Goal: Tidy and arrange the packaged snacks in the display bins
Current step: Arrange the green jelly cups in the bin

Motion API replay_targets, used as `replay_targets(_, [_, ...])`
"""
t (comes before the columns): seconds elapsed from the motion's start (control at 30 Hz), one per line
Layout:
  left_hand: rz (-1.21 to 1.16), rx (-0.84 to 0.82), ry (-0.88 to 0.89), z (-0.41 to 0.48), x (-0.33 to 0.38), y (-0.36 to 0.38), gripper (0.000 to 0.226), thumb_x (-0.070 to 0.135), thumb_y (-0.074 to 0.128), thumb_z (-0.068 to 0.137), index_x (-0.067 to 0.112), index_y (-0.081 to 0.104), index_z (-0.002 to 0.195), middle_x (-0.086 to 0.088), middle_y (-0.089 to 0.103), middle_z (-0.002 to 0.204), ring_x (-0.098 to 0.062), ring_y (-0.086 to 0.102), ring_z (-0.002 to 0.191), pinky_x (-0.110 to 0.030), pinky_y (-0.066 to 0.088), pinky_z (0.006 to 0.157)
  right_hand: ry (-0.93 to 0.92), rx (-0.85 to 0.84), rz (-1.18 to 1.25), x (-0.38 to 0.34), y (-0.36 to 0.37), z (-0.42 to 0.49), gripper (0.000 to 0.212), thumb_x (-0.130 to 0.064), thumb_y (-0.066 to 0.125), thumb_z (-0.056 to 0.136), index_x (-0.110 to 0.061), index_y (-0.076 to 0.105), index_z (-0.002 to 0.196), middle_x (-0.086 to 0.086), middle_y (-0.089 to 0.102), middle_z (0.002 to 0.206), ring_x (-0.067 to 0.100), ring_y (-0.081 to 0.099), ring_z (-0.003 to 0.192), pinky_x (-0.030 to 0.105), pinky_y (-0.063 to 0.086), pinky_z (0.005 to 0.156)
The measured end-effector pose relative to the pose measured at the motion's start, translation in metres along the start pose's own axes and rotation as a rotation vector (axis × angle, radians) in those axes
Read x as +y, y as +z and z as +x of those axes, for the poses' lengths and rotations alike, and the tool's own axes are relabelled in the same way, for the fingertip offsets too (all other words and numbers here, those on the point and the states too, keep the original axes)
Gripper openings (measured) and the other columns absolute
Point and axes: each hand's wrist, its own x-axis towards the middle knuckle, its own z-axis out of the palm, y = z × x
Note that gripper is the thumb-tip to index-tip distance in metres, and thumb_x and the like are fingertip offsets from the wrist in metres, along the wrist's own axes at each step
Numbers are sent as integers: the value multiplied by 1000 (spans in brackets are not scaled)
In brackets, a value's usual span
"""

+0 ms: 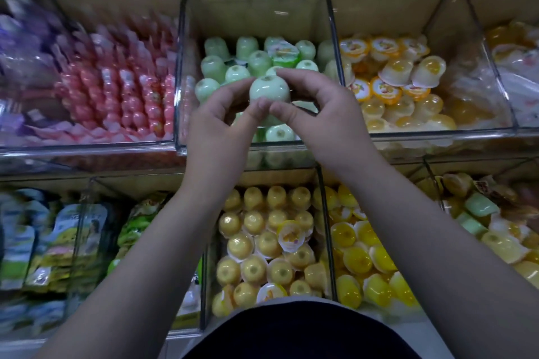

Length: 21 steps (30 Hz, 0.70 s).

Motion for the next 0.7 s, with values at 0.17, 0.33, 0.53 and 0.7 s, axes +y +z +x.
replay_targets(0.17, [178,80,44,5,-8,-25,36,30,66,90,22,62,125,6,66,120,-9,60,115,-37,49,101,-7,-45,-110,-2,32,11,45,-12,72,85,-21,60,127,-22,60,110,-6,58,105,12,46,92])
replay_targets(0.33, [279,84,36,10,-22,-42,42,24,63,93,19,56,135,18,52,128,4,48,122,-30,42,108,-42,-82,-287,-2,56,14,45,-13,68,87,-19,58,131,-17,60,117,-1,55,109,27,40,106])
replay_targets(0.53, [470,-16,77,19,-32,-47,48,14,61,94,12,49,141,6,52,132,-5,48,121,-24,38,107,-95,-65,-542,16,70,21,45,-12,66,88,-18,56,132,-4,62,130,19,56,119,33,9,119])
replay_targets(0.7, [637,-95,117,26,-36,-48,42,0,56,92,6,54,134,-14,52,138,-20,47,125,-10,28,88,-189,-81,-719,25,80,24,47,-10,68,84,-14,59,129,0,65,126,21,58,117,45,15,117])
